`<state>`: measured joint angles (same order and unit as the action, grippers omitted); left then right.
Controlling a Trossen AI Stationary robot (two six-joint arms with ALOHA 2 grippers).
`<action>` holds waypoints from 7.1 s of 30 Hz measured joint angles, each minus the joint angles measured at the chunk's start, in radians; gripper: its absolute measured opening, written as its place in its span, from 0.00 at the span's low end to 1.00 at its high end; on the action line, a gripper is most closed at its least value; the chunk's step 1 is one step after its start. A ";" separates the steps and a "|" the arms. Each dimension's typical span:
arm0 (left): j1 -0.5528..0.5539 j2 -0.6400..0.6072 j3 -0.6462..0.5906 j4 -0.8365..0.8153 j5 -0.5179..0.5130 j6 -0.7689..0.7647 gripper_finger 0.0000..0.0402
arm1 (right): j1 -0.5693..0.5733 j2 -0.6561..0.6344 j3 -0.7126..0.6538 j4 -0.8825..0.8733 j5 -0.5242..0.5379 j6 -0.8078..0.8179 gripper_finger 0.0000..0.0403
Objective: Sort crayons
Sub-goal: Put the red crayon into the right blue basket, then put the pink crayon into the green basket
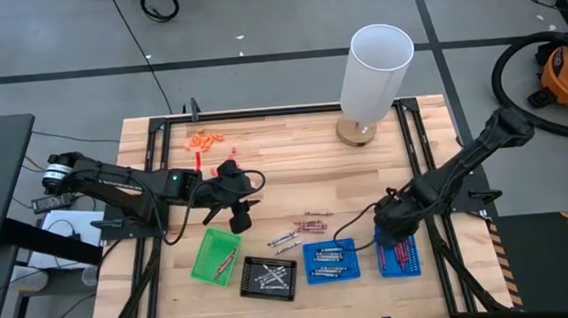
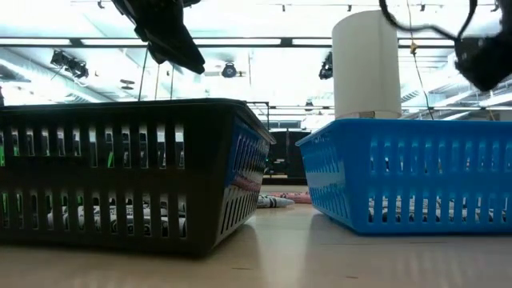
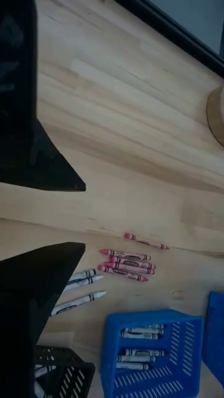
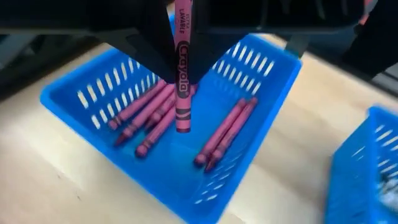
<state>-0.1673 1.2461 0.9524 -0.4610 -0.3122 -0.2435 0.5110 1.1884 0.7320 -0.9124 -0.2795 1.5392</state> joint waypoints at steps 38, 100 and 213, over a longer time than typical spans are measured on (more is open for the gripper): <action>0.034 0.000 0.000 0.007 0.000 -0.102 0.38 | -0.341 0.084 -0.071 0.856 0.600 -1.246 0.36; 0.063 0.000 0.000 0.015 0.003 -0.084 0.38 | -0.427 0.463 0.102 0.690 0.385 -1.432 0.06; -0.323 -0.114 -0.151 -0.423 0.672 -0.768 0.09 | -0.496 0.459 0.589 0.547 0.443 -1.489 0.76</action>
<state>-0.4906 1.1324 0.8012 -0.8841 0.3601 -1.0115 0.0154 1.6478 1.3209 -0.3653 0.1633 0.0498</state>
